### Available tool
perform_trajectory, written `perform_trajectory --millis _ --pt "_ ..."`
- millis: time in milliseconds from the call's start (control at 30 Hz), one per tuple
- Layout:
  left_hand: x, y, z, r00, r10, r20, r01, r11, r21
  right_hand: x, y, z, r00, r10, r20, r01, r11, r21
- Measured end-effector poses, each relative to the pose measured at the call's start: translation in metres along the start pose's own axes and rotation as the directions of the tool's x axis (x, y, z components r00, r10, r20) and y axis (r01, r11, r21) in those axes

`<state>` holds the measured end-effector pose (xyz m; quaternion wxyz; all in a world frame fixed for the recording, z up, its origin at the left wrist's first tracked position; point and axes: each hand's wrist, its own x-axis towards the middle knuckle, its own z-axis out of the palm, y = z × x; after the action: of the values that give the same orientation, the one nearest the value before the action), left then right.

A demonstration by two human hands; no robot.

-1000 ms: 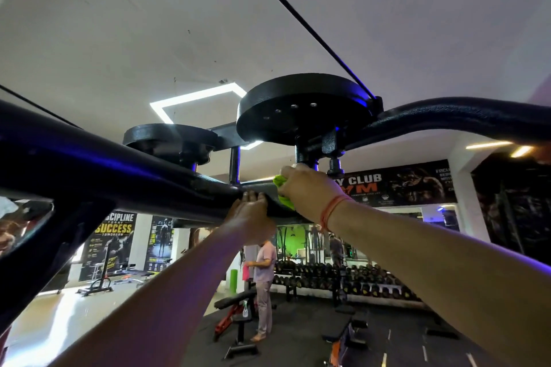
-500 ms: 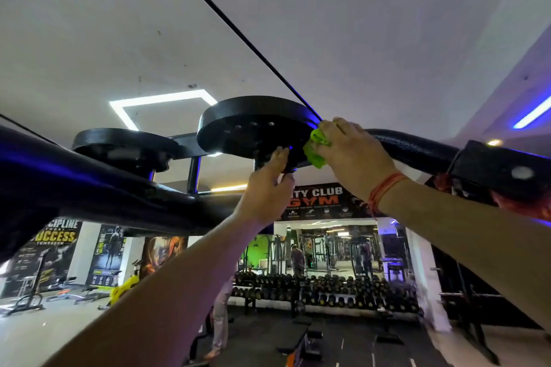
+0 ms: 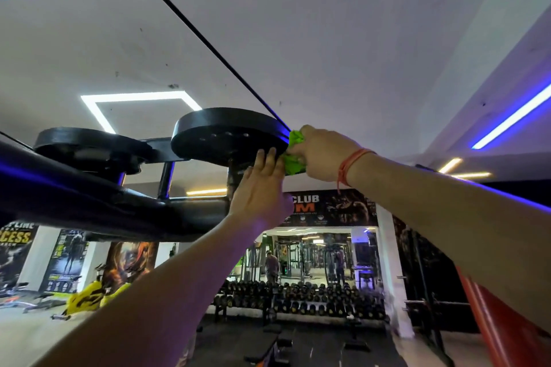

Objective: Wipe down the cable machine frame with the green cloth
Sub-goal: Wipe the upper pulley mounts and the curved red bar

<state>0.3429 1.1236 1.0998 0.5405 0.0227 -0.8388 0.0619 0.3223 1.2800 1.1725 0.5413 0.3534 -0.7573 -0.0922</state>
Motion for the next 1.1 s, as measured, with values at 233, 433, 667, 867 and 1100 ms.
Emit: perform_trajectory --millis 233,433,667,867,1100 --pt "0.005 0.016 -0.001 0.998 0.015 0.063 -0.012 0.999 -0.042 -0.055 0.041 -0.026 0.964 0.267 0.012 -0.266 0.962 -0.063" --pt "0.011 0.047 -0.005 0.999 -0.031 0.020 0.036 0.944 -0.328 -0.045 0.046 -0.033 0.984 0.080 0.158 -0.089 0.995 0.049" --pt "0.002 0.076 -0.002 0.997 -0.078 -0.001 0.067 0.863 -0.500 -0.108 0.079 -0.059 0.963 0.149 0.223 -0.179 0.976 0.123" --pt "-0.019 0.119 -0.001 0.990 -0.124 -0.068 0.035 0.681 -0.731 -0.123 0.078 -0.067 0.977 0.002 0.212 -0.034 0.988 0.148" --pt "-0.047 0.162 0.005 0.997 0.001 -0.073 -0.064 0.510 -0.858 -0.176 0.085 -0.060 0.996 -0.088 0.008 0.088 0.995 0.042"
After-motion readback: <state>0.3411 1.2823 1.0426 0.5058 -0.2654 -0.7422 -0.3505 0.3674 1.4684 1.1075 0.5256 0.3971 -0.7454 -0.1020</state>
